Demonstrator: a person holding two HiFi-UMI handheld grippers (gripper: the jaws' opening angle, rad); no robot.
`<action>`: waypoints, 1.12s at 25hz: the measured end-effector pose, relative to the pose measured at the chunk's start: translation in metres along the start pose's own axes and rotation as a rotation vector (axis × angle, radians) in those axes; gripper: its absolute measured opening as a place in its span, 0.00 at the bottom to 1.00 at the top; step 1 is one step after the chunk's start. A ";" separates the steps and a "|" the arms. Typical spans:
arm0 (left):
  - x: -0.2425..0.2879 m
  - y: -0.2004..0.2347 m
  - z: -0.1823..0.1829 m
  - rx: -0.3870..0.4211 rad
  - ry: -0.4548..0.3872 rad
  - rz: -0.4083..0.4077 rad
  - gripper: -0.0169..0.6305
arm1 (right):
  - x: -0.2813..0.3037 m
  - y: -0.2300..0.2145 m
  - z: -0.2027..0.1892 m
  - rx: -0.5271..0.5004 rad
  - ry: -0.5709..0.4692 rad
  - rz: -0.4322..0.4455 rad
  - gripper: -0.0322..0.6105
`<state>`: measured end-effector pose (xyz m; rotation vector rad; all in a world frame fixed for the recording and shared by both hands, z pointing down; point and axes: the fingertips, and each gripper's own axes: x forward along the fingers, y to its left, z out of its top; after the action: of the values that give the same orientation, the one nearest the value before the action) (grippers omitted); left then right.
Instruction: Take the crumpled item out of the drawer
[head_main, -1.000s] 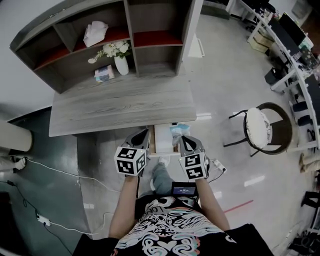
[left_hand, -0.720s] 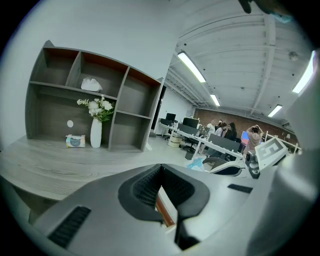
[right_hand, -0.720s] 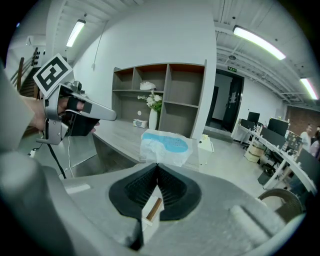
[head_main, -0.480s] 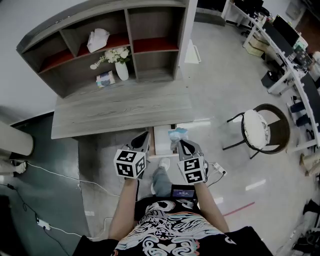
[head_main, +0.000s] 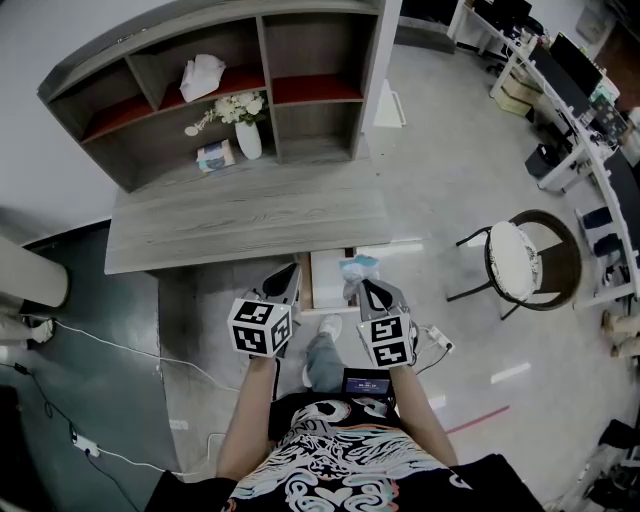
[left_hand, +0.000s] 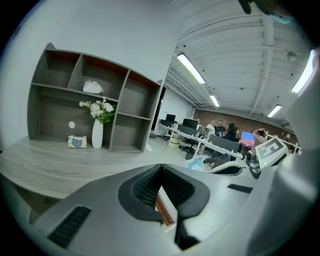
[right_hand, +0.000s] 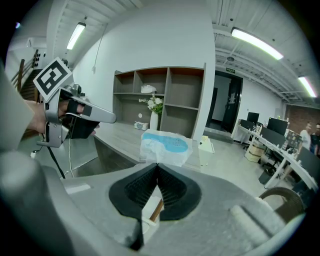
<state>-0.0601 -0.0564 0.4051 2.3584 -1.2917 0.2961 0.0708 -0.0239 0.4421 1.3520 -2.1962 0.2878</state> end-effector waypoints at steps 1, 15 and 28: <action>0.000 0.000 0.000 0.000 -0.001 0.001 0.03 | 0.000 0.000 0.000 -0.001 0.000 0.000 0.06; -0.001 0.007 0.006 -0.004 -0.004 0.007 0.03 | 0.005 0.004 0.003 0.001 0.007 0.019 0.06; 0.002 0.014 0.004 -0.019 -0.003 0.015 0.03 | 0.013 0.006 0.000 -0.004 0.023 0.038 0.06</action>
<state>-0.0708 -0.0668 0.4064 2.3349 -1.3086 0.2841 0.0612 -0.0314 0.4495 1.2998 -2.2039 0.3110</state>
